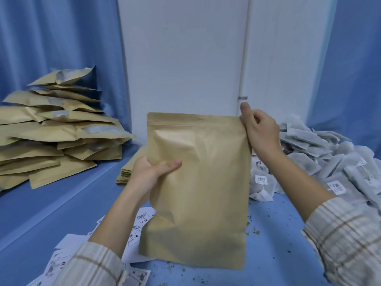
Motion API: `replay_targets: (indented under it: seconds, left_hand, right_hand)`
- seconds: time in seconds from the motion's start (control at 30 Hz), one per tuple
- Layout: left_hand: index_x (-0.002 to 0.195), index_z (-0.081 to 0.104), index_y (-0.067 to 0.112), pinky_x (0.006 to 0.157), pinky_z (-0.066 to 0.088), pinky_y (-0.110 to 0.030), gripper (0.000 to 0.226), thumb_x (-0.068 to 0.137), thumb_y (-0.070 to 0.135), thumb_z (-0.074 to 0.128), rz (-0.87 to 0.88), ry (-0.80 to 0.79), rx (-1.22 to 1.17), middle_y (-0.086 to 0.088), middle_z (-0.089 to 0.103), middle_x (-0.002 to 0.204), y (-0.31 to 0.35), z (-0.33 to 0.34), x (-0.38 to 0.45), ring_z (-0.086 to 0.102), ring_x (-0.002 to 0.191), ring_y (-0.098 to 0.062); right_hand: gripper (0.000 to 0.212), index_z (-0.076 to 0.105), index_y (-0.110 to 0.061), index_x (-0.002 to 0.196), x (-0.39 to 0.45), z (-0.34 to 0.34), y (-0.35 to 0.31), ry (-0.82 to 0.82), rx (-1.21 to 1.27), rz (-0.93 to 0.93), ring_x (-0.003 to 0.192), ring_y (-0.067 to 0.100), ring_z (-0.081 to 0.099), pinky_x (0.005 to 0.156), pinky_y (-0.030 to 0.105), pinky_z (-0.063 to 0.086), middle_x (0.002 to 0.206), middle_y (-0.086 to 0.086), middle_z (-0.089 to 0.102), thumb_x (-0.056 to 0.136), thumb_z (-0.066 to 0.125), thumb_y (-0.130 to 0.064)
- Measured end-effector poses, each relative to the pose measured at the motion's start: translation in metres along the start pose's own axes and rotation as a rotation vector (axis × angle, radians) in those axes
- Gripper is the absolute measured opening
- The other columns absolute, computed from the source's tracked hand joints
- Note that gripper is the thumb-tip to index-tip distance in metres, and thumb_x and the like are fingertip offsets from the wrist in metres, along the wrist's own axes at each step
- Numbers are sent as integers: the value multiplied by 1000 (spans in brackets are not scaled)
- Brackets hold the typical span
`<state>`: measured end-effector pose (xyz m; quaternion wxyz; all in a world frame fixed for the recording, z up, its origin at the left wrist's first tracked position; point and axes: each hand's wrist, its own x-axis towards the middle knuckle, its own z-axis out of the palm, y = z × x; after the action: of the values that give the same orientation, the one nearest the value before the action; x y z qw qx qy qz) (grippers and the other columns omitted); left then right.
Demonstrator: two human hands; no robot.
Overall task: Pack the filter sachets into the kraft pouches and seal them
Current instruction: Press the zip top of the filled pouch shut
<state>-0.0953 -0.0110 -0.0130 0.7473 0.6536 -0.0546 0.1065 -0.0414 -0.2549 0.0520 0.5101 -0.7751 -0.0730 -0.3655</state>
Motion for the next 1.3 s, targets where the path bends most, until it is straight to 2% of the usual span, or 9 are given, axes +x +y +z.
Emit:
replay_targets:
  seconds: [0.1,0.2,0.3,0.5,0.73,0.9,1.03,1.2,1.3]
  left_hand:
    - [92,69,16,56,54,-20,48,49,21,89,71,116,-158,2,75,87,3,-4,4,72,77,-12]
    - [99,67,15,54,53,-19,41,61,20,82,69,206,-264,4,75,87,9,-5,7,71,77,-10]
    - [103,68,17,55,54,-23,33,72,23,79,-23,229,-216,4,75,90,16,-8,5,71,76,-9]
    - [118,61,7,78,58,-37,47,78,29,68,-277,-135,-36,-14,69,111,6,-39,-25,68,96,-26]
    - [109,71,12,58,56,-24,40,76,34,64,-224,39,-229,-7,72,104,12,-121,-62,71,78,-18]
    - [104,70,-2,71,57,-40,64,88,56,49,27,232,-976,-20,69,103,23,-189,-86,69,91,-36]
    - [122,49,3,80,53,-50,62,90,57,48,47,458,-855,-21,59,120,40,-220,-73,69,87,-42]
    - [128,55,16,65,54,-33,41,95,40,51,144,523,-810,5,66,114,59,-248,-65,70,71,-19]
    - [133,50,3,71,50,-32,47,99,35,43,-35,504,-686,-9,66,91,41,-244,-57,62,80,-20]
  right_hand:
    - [45,71,-23,87,-26,-8,32,-457,396,239,80,-3,66,66,16,52,93,-6,70,65,67,-62]
    - [45,72,-22,99,-56,-10,63,-830,389,377,98,19,68,79,31,55,107,3,71,65,76,-51]
    - [40,71,-20,96,-73,-1,70,-763,457,446,92,20,69,70,27,55,102,4,72,65,79,-43]
    - [38,62,-10,108,-91,31,56,-567,767,552,83,19,71,62,27,56,98,8,73,74,67,-25]
    - [27,58,-19,116,-129,98,9,-653,962,592,91,21,69,65,33,57,106,6,71,89,57,-15]
    - [31,51,-13,126,-127,207,-92,-652,1056,596,85,23,68,63,37,57,107,9,68,95,50,-10]
    - [58,26,-16,145,-128,331,-255,-1124,978,714,119,38,50,88,51,47,140,19,44,97,35,-47]
    - [61,36,-15,137,-179,379,-282,-1206,567,672,75,23,55,55,32,43,96,12,54,95,26,-58]
    - [57,51,-8,102,-187,381,-238,-1147,461,660,65,19,49,59,28,39,75,5,50,94,26,-59]
